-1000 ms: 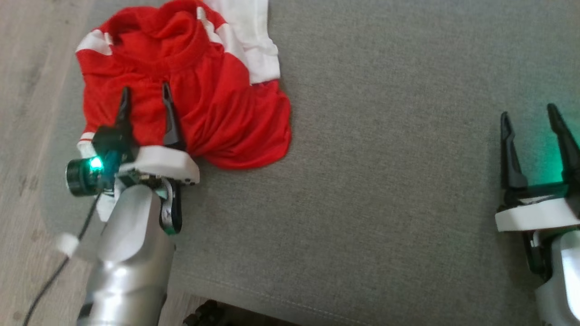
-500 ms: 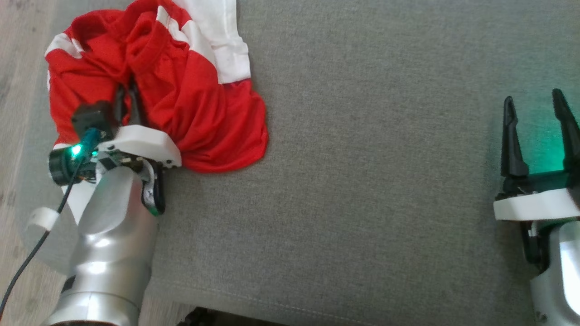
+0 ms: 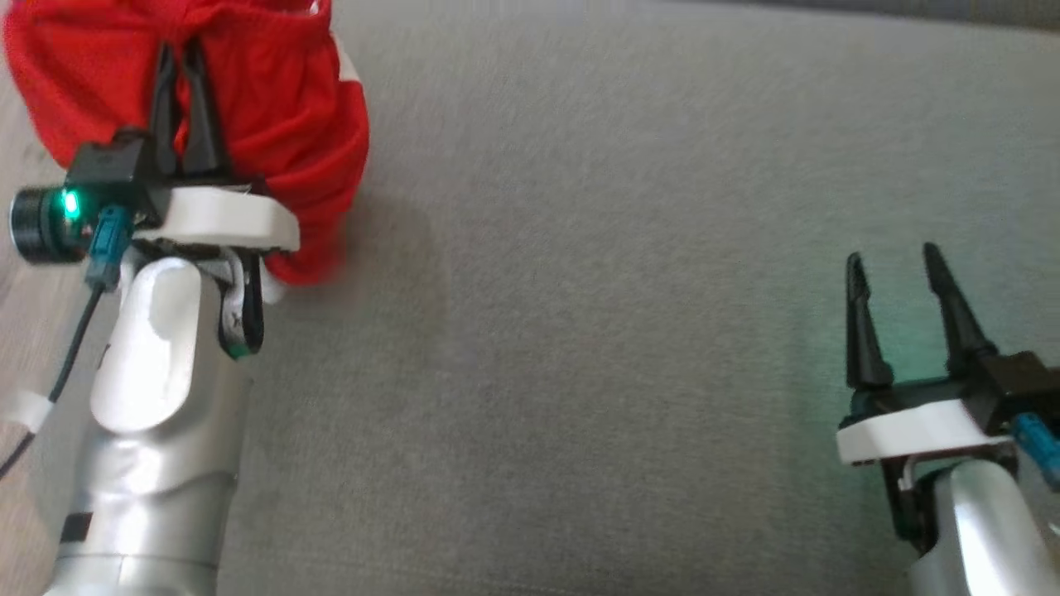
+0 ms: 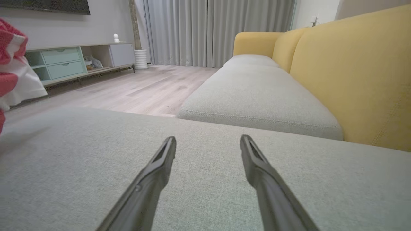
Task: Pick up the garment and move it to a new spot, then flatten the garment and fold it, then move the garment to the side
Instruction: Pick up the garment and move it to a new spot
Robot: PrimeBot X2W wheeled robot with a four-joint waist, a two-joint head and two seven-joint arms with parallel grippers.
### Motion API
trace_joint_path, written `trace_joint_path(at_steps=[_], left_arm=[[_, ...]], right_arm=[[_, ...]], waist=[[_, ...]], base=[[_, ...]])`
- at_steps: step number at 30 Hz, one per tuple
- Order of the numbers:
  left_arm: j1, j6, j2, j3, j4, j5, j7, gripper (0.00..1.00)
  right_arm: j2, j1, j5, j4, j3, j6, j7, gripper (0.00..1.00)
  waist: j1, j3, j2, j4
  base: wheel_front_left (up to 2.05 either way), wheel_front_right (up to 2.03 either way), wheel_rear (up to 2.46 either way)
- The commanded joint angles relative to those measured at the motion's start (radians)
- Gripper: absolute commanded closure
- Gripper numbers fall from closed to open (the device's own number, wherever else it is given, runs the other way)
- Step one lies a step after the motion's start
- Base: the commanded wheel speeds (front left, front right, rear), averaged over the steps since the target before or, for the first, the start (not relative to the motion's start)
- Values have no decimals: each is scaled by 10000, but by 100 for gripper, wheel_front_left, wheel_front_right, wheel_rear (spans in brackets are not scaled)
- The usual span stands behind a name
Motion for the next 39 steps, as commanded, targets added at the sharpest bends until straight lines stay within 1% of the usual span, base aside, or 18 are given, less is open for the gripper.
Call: trace_joint_path(at_steps=[1, 6, 9, 12, 15, 19, 22, 26, 29, 30, 31, 32, 33, 35, 37, 39], left_arm=[[-300, -53, 417, 166, -659, 111, 100, 100], [-546, -500, 541, -310, -2928, 118, 1253, 100], [-888, -765, 538, -604, -3959, 63, 1970, 100], [-1285, -948, 527, -937, -4527, 132, 2586, 100], [-1598, -1065, 416, -1301, -4618, 244, 2950, 100], [-1605, -1136, 164, -1875, -4009, 478, 2861, 100], [-1272, -1200, -8, -2481, -3015, 795, 2395, 100], [-574, -1125, -399, -3213, -1228, 1013, 1144, 100], [31, -1367, -757, -3642, 4, 421, 229, 100], [218, -1407, -824, -3770, 305, 152, 49, 38], [366, -1474, -862, -3992, 505, -53, -90, 0], [366, -1474, -862, -3992, 505, -53, -90, 0], [666, -1607, -886, -4651, 429, -706, -286, 0], [947, -1544, -890, -5326, 5, -1375, -375, 0], [1253, -1225, -892, -5650, -628, -1894, -406, 0], [1686, -797, -893, -5606, -1495, -2157, -412, 0]], right_arm=[[43, -129, 93, -282, 276, 75, -61, 0], [184, -229, 308, -323, 581, 75, -61, 0], [207, -293, 650, -383, 787, 75, -61, 0], [211, -381, 1130, -487, 1004, 75, -61, 0], [213, -484, 1449, -622, 1245, 75, -61, 0], [214, -642, 1803, -852, 1552, 75, -61, 0], [214, -717, 1975, -1043, 1640, 75, -61, 0], [215, -790, 2086, -1175, 1662, 75, -61, 0], [215, -752, 2054, -1175, 1620, 75, -61, 0], [215, -719, 2014, -1150, 1581, 75, -61, 0], [215, -682, 1976, -1141, 1530, 75, -61, 0], [215, -682, 1976, -1141, 1530, 75, -61, 0], [215, -599, 1893, -1117, 1426, 75, -61, 0], [215, -528, 1778, -1070, 1343, 75, -61, 0], [215, -429, 1677, -1023, 1283, 75, -61, 0], [215, -294, 1552, -978, 1211, 75, -61, 0]], waist=[[2, -645, 0, -572], [2, -993, 0, -1540], [2, -1033, 0, -2229], [2, -983, 0, -3011], [2, -847, 0, -3773], [2, -525, 0, -4656], [2, -194, 0, -5111], [2, 186, 0, -5402], [2, 311, 0, -5393], [2, 310, 0, -5338], [2, 299, 0, -5262], [2, 299, 0, -5262], [2, 237, 0, -5046], [2, 94, 0, -4751], [2, -121, 0, -4438], [2, -376, 0, -4085]], base=[[0, 0, 0], [0, 0, 0], [0, 0, 0], [0, 0, 0], [0, 0, 0], [0, 0, 0], [0, 0, 0], [0, 0, 0], [0, 0, 0], [0, 0, 0], [0, 0, 0], [0, 0, 0], [0, 0, 0], [0, 0, 0], [0, 0, 0], [0, 0, 0]])
